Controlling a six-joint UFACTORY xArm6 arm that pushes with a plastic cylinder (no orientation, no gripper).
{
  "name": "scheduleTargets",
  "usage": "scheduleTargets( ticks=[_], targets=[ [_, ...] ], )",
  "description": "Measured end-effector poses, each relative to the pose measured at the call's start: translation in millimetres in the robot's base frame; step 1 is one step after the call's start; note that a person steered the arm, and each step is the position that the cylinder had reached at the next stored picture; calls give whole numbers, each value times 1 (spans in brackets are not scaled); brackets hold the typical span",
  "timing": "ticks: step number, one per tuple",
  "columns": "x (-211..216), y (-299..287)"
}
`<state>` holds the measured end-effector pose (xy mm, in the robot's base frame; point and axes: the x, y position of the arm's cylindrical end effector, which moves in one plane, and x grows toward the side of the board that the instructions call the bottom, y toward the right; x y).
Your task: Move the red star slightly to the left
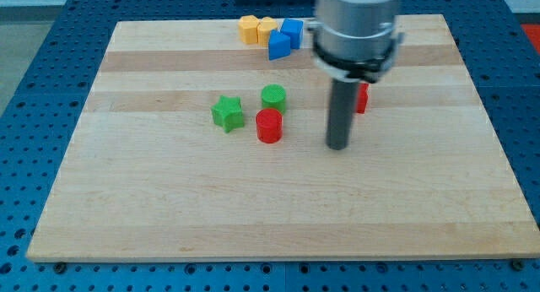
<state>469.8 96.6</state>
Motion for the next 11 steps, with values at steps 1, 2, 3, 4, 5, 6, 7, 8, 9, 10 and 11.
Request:
scheduleTargets(
  ticks=[1,2,3,4,5,6,7,8,9,10,11],
  targets=[
    [-13,45],
    [-38,68],
    [-46,65],
    [-46,56],
    [-52,47],
    [-61,36],
    [-62,22],
    [-62,9],
    [-64,2],
    [-77,1],
    [-89,-10]
  ],
)
